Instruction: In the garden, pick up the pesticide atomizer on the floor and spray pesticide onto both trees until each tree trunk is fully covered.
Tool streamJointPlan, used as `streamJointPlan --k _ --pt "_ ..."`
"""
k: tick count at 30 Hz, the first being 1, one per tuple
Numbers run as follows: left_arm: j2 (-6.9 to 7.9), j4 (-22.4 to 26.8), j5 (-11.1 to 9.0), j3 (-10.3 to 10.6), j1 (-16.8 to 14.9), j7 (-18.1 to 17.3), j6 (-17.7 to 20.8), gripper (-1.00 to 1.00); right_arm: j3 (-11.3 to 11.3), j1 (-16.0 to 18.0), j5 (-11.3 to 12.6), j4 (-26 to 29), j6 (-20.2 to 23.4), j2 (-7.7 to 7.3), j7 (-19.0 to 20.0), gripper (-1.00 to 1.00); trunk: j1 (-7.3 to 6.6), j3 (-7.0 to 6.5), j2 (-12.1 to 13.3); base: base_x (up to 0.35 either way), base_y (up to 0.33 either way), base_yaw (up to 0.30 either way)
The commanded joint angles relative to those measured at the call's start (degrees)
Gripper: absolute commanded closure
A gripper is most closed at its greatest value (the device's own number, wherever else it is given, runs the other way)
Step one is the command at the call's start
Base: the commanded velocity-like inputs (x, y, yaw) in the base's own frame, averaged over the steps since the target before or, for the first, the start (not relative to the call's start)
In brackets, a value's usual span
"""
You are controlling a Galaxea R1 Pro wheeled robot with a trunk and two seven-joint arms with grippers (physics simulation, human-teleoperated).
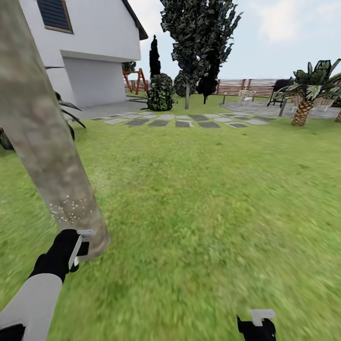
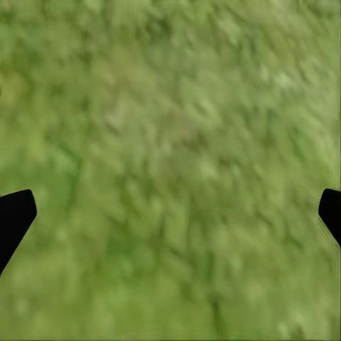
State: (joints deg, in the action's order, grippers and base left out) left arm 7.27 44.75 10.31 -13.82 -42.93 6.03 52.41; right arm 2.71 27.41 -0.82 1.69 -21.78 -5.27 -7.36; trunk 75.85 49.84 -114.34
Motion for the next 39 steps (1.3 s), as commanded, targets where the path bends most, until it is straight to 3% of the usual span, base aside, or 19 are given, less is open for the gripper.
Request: streamJointPlan --k 1,18,28,39 --pt "-0.05 0.0 0.3 -0.1 -0.1 -0.1 0.2 1.00 0.3 0.0 -0.1 0.0 -0.1 -0.01 -0.3 -1.00 0.01 0.05 0.0 0.154 -0.240 0.275" --pt "-0.07 0.0 0.2 -0.1 -0.1 -0.1 0.2 1.00 0.3 0.0 -0.1 0.0 0.0 -0.01 -0.3 -1.00 0.01 0.05 0.0 0.174 -0.236 0.272" --pt "-0.07 0.0 0.2 -0.1 -0.1 -0.1 0.2 1.00 0.3 0.0 -0.1 0.0 0.0 -0.01 -0.3 -1.00 0.01 0.05 0.0 0.199 -0.231 0.042" --pt "-0.07 0.0 0.2 -0.1 -0.1 -0.1 0.2 1.00 0.3 0.0 -0.1 0.0 0.0 -0.01 -0.3 -1.00 0.01 0.05 0.0 0.199 -0.231 0.264"
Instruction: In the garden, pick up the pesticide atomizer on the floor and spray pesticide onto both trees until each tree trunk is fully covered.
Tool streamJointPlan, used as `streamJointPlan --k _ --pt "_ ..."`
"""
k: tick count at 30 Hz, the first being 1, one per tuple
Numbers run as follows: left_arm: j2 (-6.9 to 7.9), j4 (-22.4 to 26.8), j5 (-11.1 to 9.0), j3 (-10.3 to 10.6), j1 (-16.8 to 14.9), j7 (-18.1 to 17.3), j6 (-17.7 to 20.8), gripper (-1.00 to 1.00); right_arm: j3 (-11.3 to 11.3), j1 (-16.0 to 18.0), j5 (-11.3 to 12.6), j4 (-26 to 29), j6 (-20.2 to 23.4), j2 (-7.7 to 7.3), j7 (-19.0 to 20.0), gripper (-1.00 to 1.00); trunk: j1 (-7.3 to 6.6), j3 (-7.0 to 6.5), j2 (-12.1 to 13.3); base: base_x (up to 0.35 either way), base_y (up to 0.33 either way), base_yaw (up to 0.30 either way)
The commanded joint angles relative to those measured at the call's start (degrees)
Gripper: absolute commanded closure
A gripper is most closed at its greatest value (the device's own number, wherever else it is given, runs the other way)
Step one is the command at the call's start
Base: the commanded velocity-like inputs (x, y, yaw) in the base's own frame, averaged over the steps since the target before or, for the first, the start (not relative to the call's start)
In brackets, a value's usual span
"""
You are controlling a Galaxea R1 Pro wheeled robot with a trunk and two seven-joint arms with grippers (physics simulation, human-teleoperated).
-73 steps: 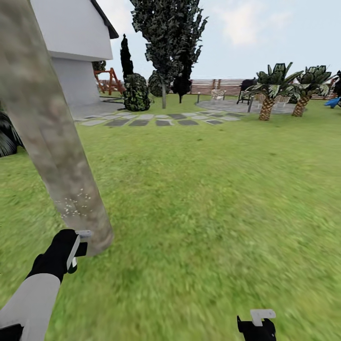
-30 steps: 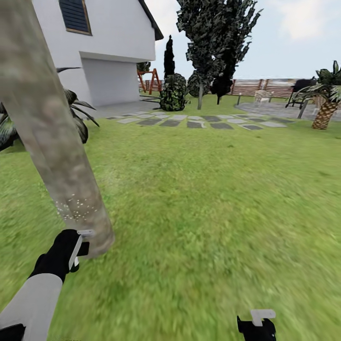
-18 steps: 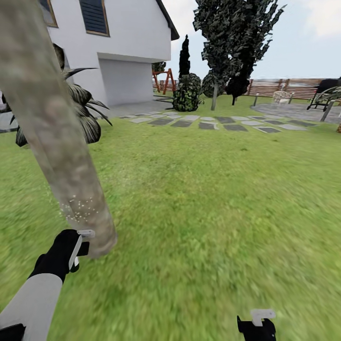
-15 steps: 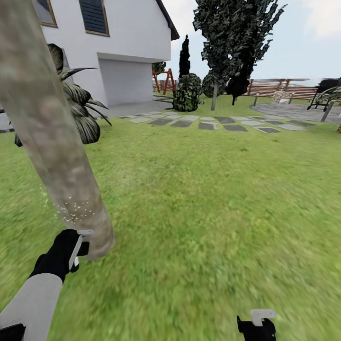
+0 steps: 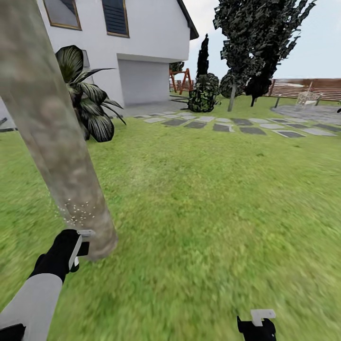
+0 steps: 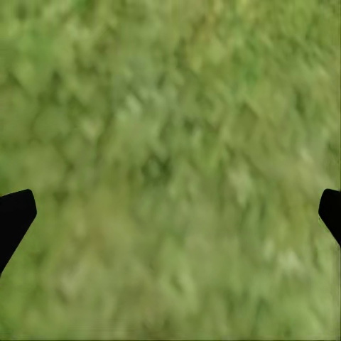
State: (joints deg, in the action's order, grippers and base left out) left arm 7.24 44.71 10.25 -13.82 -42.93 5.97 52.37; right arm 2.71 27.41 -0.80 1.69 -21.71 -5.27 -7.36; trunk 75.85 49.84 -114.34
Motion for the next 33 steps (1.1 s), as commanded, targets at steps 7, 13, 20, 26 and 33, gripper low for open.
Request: streamJointPlan --k 7,13,20,26,33 --pt "-0.04 0.0 0.3 -0.1 -0.1 0.0 0.2 1.00 0.3 0.0 -0.1 0.0 -0.1 -0.01 -0.3 -1.00 0.01 0.05 0.0 0.191 -0.234 0.276" --pt "-0.11 0.0 0.3 -0.1 -0.1 0.0 0.2 1.00 0.3 0.0 -0.1 0.0 -0.1 -0.01 -0.3 -1.00 0.01 0.05 0.0 0.120 -0.268 0.211" --pt "-0.66 0.1 0.4 -0.1 -0.1 0.0 0.2 1.00 0.3 0.0 -0.1 0.0 -0.1 -0.01 -0.3 -1.00 0.01 0.05 0.0 0.100 -0.275 0.009" --pt "-0.65 0.1 0.4 0.1 -0.1 0.2 0.2 1.00 0.3 0.0 -0.1 0.0 -0.1 -0.01 -0.3 -1.00 0.01 0.05 0.0 0.097 -0.275 0.137" --pt "-0.47 0.0 0.9 0.2 -0.1 0.2 0.2 1.00 0.3 0.0 -0.1 0.0 -0.1 -0.01 -0.3 -1.00 0.01 0.05 0.0 0.082 -0.277 0.276"
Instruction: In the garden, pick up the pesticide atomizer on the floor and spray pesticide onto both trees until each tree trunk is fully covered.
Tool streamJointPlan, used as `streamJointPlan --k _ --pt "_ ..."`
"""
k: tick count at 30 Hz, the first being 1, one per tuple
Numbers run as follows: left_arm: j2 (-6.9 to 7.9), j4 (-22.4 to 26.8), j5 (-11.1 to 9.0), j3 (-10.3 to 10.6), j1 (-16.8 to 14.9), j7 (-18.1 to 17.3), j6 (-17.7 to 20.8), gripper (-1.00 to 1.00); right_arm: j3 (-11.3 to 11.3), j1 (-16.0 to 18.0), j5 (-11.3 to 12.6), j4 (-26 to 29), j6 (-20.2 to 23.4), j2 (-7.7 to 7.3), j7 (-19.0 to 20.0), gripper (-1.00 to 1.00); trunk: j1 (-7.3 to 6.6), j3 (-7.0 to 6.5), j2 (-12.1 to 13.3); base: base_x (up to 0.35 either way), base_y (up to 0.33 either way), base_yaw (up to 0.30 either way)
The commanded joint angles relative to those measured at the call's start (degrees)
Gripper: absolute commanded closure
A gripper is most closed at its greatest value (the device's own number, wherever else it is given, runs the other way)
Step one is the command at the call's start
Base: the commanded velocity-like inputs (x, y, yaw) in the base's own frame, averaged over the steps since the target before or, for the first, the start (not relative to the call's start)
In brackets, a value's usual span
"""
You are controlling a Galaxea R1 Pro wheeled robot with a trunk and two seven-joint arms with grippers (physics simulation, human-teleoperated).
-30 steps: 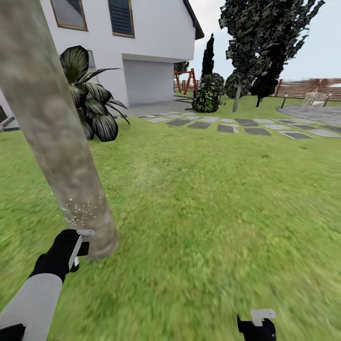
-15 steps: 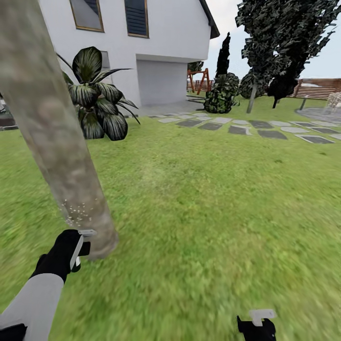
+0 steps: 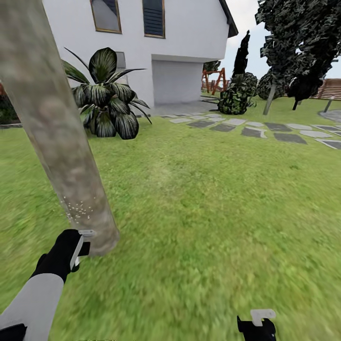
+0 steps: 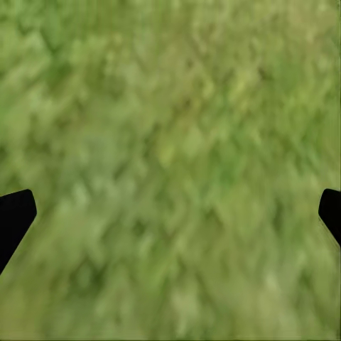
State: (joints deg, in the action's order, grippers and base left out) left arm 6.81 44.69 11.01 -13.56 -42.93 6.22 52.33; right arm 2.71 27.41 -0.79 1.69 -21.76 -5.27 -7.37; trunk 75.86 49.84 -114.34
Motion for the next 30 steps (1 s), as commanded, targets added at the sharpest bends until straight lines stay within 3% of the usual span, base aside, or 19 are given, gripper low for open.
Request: streamJointPlan --k 1,6,18,30 --pt "0.00 0.0 0.2 -0.1 -0.1 0.0 0.2 1.00 0.3 0.0 -0.1 0.0 -0.1 -0.01 -0.3 -1.00 0.00 0.05 0.0 0.081 -0.277 0.276" --pt "-0.12 0.0 -0.1 0.0 -0.1 0.0 0.2 1.00 0.3 0.0 -0.1 0.0 -0.1 -0.01 -0.3 -1.00 0.00 0.05 0.0 0.085 -0.277 0.204" --pt "-0.21 0.0 0.1 0.0 -0.1 0.0 0.1 1.00 0.3 0.0 -0.1 0.0 0.0 -0.01 -0.3 -1.00 0.00 0.05 0.0 0.111 -0.277 0.017" --pt "0.01 0.0 0.1 -0.1 0.0 0.0 0.1 1.00 0.3 0.0 -0.1 0.0 0.0 0.04 -0.3 -1.00 0.00 0.05 0.0 0.134 -0.261 0.264"
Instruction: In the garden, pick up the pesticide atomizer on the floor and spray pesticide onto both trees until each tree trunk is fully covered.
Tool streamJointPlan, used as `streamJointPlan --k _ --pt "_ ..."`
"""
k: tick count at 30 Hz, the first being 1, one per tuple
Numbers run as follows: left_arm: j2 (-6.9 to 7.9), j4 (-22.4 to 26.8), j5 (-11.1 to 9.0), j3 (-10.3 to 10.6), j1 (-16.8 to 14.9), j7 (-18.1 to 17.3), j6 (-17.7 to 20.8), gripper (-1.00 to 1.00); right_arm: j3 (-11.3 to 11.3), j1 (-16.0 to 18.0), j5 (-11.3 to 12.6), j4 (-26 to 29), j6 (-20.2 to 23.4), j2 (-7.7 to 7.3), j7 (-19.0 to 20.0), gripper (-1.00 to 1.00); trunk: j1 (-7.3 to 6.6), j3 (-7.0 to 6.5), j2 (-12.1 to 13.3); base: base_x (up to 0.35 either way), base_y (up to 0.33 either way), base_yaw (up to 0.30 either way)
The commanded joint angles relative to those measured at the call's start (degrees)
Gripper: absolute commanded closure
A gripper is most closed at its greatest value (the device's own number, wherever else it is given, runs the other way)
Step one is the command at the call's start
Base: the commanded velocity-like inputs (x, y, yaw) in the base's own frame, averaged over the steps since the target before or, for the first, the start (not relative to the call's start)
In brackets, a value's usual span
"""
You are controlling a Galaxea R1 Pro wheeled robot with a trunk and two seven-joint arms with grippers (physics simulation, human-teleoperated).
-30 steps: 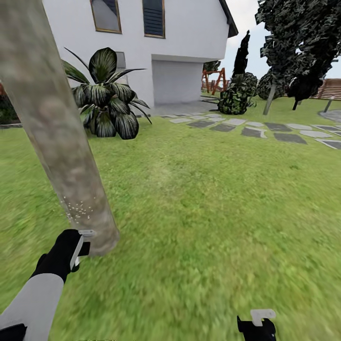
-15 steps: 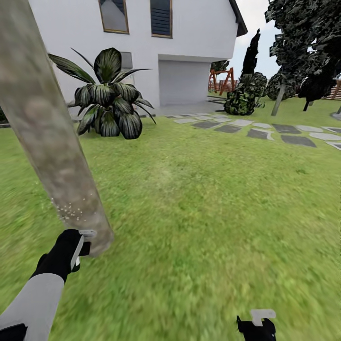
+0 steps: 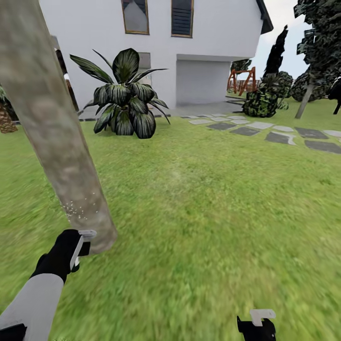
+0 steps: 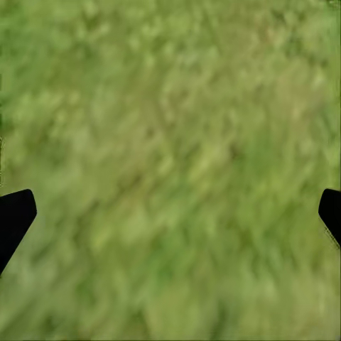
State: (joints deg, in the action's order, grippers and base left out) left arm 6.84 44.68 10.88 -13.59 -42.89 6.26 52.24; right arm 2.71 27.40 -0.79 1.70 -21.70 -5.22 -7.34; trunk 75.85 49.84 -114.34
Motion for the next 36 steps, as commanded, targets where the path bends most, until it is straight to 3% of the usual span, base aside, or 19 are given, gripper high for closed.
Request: streamJointPlan --k 1,5,9,13,23,36 --pt "-0.10 0.0 0.1 0.0 0.0 -0.1 0.2 1.00 0.3 0.0 -0.1 0.0 -0.1 0.00 -0.3 -1.00 0.01 0.05 0.0 0.076 -0.070 0.276" --pt "-0.15 1.3 -0.3 0.1 -0.3 -0.7 0.5 1.00 0.3 0.0 -0.1 0.0 -0.1 -0.01 -0.3 -1.00 0.01 0.05 0.0 0.017 -0.016 0.276" --pt "0.22 8.2 -0.3 0.0 -1.0 -1.0 3.4 1.00 0.3 0.0 -0.1 0.0 -0.1 -0.03 -0.3 -1.00 0.01 0.05 0.0 0.001 -0.001 0.234" --pt "-0.15 8.7 -0.3 0.4 -3.6 -1.1 5.7 1.00 0.3 0.0 -0.2 0.0 -0.2 -0.07 -0.3 -1.00 0.01 0.05 0.0 0.000 0.000 0.037" --pt "-0.17 9.3 -0.2 0.5 -3.6 -1.1 5.9 1.00 0.3 0.0 -0.2 0.0 -0.1 -0.05 -0.3 -1.00 0.01 0.05 0.0 0.081 -0.052 0.000" --pt "-0.25 9.4 -0.2 0.4 -3.8 -1.1 5.9 1.00 0.3 0.0 -0.2 0.0 -0.1 -0.05 -0.3 -1.00 0.01 0.05 0.0 0.074 -0.253 0.000"
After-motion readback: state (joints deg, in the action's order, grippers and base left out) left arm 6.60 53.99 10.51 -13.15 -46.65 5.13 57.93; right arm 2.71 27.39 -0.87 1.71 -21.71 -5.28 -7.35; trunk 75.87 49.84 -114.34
